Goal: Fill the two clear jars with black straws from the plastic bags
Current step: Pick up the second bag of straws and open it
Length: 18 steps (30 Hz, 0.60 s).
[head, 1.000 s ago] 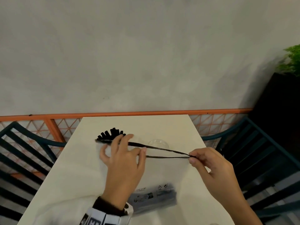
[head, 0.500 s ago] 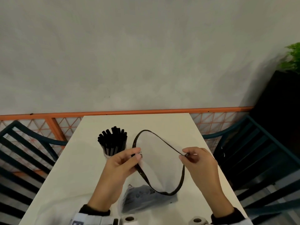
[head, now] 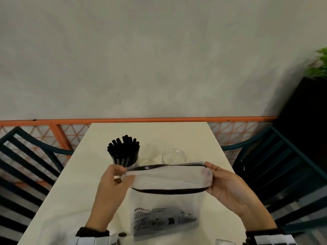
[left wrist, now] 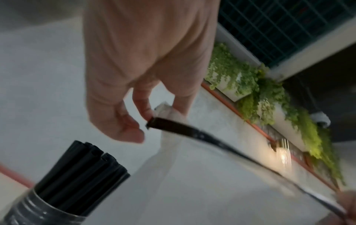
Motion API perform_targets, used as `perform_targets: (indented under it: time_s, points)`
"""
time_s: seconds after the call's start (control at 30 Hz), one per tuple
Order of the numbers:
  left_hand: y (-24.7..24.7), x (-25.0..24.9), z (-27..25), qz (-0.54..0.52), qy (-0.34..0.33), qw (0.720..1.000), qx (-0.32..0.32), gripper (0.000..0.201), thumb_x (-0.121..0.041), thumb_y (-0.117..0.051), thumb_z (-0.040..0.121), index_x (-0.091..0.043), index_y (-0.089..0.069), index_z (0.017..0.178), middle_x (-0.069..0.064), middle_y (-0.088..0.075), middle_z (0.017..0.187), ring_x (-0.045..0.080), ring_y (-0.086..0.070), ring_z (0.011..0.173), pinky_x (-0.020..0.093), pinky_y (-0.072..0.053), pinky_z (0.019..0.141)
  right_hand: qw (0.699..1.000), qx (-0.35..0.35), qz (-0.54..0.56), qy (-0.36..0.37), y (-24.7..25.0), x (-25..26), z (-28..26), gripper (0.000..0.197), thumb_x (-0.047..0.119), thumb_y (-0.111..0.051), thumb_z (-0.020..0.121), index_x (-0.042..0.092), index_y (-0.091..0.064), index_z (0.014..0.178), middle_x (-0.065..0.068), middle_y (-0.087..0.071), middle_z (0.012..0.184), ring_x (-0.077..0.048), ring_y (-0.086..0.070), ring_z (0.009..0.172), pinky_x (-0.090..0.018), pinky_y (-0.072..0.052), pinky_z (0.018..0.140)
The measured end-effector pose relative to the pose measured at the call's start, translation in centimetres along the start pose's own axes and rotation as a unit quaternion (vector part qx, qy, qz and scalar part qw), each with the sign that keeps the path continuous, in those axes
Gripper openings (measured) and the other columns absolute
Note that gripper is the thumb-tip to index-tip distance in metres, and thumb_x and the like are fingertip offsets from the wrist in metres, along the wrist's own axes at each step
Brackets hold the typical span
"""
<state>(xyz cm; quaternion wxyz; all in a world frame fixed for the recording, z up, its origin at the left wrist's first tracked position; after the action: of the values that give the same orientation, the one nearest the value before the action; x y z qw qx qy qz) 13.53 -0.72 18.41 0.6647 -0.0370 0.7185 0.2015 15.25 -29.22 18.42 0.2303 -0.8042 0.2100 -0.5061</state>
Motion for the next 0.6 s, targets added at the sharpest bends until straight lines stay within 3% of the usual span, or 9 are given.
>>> perform_targets:
  time_s: [0.1, 0.2, 0.27, 0.37, 0.43, 0.53, 0.6]
  points:
    - [0.4, 0.2, -0.1, 0.067, -0.022, 0.997, -0.033, 0.005, -0.019, -0.066, 0.081, -0.019, -0.066, 0.076, 0.008, -0.065, 0.089, 0.023, -0.060, 0.076, 0.030, -0.047, 0.067, 0.995, 0.010, -0.093, 0.043, -0.4, -0.8, 0.1, 0.028, 0.015, -0.048, 0.093, 0.000, -0.053, 0.117, -0.017, -0.067, 0.111, -0.025, -0.064, 0.100, -0.035, -0.056, 0.081]
    - [-0.7, 1.0, -0.4, -0.100, 0.055, 0.993, 0.025, 0.013, -0.015, -0.062, 0.084, -0.013, -0.074, 0.078, 0.006, -0.075, 0.081, 0.021, -0.067, 0.078, 0.025, -0.058, 0.072, 0.960, -0.043, -0.256, 0.107, -0.6, -0.8, -0.3, 0.024, 0.012, -0.061, 0.085, 0.006, -0.053, 0.107, -0.013, -0.072, 0.099, -0.020, -0.068, 0.087, -0.027, -0.053, 0.075]
    - [-1.8, 1.4, -0.8, -0.193, 0.117, 0.969, 0.100, 0.018, -0.015, -0.056, 0.087, -0.007, -0.073, 0.089, 0.007, -0.077, 0.086, 0.017, -0.070, 0.080, 0.020, -0.057, 0.068, 0.940, -0.066, -0.308, 0.129, -0.5, -0.5, -0.3, 0.013, 0.013, -0.059, 0.087, 0.006, -0.057, 0.099, -0.011, -0.073, 0.093, -0.023, -0.067, 0.085, -0.029, -0.051, 0.074]
    - [-2.7, 2.2, -1.1, -0.277, 0.209, 0.924, 0.161, 0.019, -0.016, -0.051, 0.090, -0.010, -0.069, 0.088, 0.001, -0.074, 0.078, 0.011, -0.069, 0.066, 0.021, -0.055, 0.059, 0.926, -0.079, -0.345, 0.132, 0.1, -0.6, -0.1, 0.011, 0.008, -0.054, 0.090, 0.005, -0.064, 0.087, -0.009, -0.067, 0.082, -0.024, -0.058, 0.079, -0.033, -0.048, 0.072]
    - [-3.0, 2.7, -1.2, -0.309, 0.248, 0.901, 0.177, 0.018, -0.016, -0.049, 0.090, -0.011, -0.066, 0.088, 0.000, -0.073, 0.072, 0.011, -0.068, 0.061, 0.023, -0.056, 0.055, 0.941, -0.074, -0.317, 0.096, 0.6, -1.2, 0.2, 0.014, 0.005, -0.054, 0.090, 0.006, -0.067, 0.085, -0.008, -0.066, 0.082, -0.021, -0.058, 0.077, -0.031, -0.050, 0.070]
    - [-3.3, 3.2, -1.7, -0.322, 0.290, 0.878, 0.202, 0.019, -0.016, -0.049, 0.086, -0.008, -0.066, 0.092, 0.004, -0.073, 0.072, 0.015, -0.069, 0.060, 0.026, -0.059, 0.055, 0.989, -0.025, -0.143, -0.015, 1.1, -2.8, 0.6, 0.016, 0.004, -0.054, 0.087, 0.002, -0.067, 0.097, -0.011, -0.071, 0.090, -0.021, -0.067, 0.079, -0.031, -0.057, 0.069]
    - [-3.5, 3.4, -2.1, -0.328, 0.313, 0.864, 0.219, 0.024, -0.016, -0.052, 0.079, -0.004, -0.070, 0.089, 0.011, -0.075, 0.077, 0.021, -0.071, 0.062, 0.032, -0.059, 0.058, 0.995, 0.005, -0.056, -0.077, 0.9, -3.5, 0.4, 0.025, 0.006, -0.056, 0.081, 0.001, -0.065, 0.104, -0.013, -0.072, 0.094, -0.022, -0.070, 0.078, -0.031, -0.061, 0.065]
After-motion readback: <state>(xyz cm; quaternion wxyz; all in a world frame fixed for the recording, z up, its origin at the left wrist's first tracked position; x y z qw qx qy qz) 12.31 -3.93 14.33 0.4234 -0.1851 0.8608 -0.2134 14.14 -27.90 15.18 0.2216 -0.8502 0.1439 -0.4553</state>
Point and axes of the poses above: each hand's wrist, its own z-axis towards the middle knuckle, its own y-axis out of the back of the hand, x = y × z, the point moved 6 cm from there along z, towards the middle knuckle
